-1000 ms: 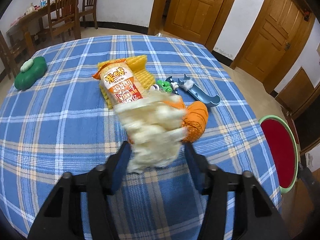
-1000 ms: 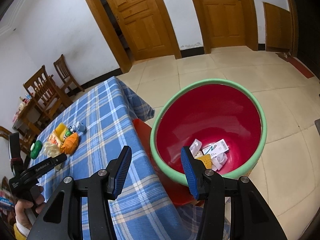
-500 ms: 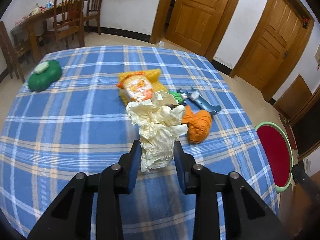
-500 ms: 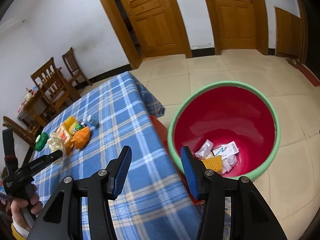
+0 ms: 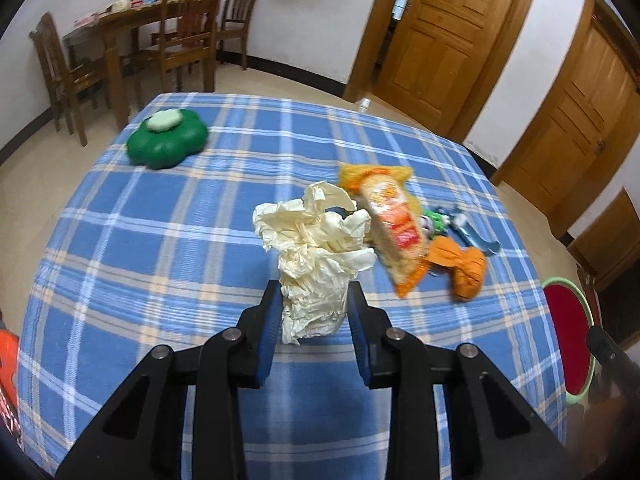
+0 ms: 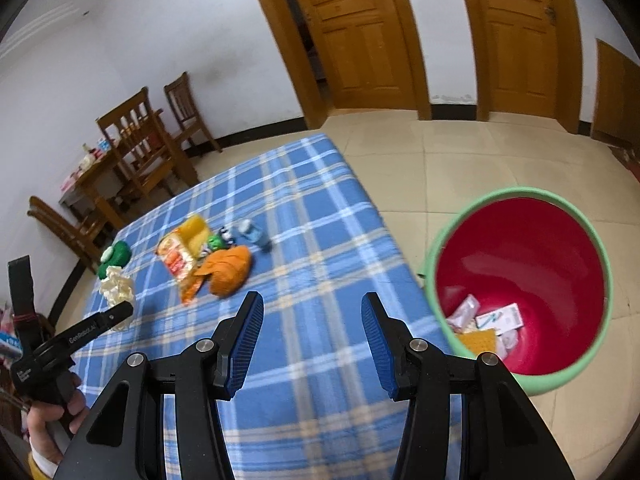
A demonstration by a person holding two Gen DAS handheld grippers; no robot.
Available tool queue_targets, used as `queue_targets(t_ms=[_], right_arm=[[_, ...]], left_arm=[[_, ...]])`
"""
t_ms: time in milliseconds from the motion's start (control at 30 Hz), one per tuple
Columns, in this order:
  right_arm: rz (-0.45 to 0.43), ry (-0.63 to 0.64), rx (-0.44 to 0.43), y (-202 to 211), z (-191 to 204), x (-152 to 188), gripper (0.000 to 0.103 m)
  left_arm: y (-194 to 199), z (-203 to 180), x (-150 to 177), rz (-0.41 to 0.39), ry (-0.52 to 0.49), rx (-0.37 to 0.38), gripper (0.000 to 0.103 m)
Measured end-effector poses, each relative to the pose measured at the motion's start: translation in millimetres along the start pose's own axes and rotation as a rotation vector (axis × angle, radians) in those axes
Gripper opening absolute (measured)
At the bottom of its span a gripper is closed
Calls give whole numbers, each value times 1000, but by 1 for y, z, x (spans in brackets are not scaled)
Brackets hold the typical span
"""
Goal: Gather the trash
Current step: 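Grasp the orange mesh bag with the right gripper while the left holds the tissue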
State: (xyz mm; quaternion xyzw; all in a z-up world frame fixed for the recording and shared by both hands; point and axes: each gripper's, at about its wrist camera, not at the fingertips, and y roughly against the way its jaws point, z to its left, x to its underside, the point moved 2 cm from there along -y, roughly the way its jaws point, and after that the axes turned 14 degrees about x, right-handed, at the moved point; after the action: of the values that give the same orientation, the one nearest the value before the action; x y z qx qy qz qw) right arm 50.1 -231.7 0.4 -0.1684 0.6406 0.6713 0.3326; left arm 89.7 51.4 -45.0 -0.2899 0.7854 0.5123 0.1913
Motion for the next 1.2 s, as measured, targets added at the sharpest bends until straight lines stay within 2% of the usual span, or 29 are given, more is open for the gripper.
queue_targets(t_ms=[233,667,900,1200], right_arm=[[20,65,-18,-18,38,-4,52],[70,170,-27,-60,98,-11,52],[112,211,2,-90,113,-9,52],[131,212,19,-100,109,-6,52]], left_arm=[[4,29,1,-11,55,-29,33],[5,58,-2,-28,118,-52,33],[3,63,-2,-26,134,-48,33],[2,61,-2,-23,130,-36,33]])
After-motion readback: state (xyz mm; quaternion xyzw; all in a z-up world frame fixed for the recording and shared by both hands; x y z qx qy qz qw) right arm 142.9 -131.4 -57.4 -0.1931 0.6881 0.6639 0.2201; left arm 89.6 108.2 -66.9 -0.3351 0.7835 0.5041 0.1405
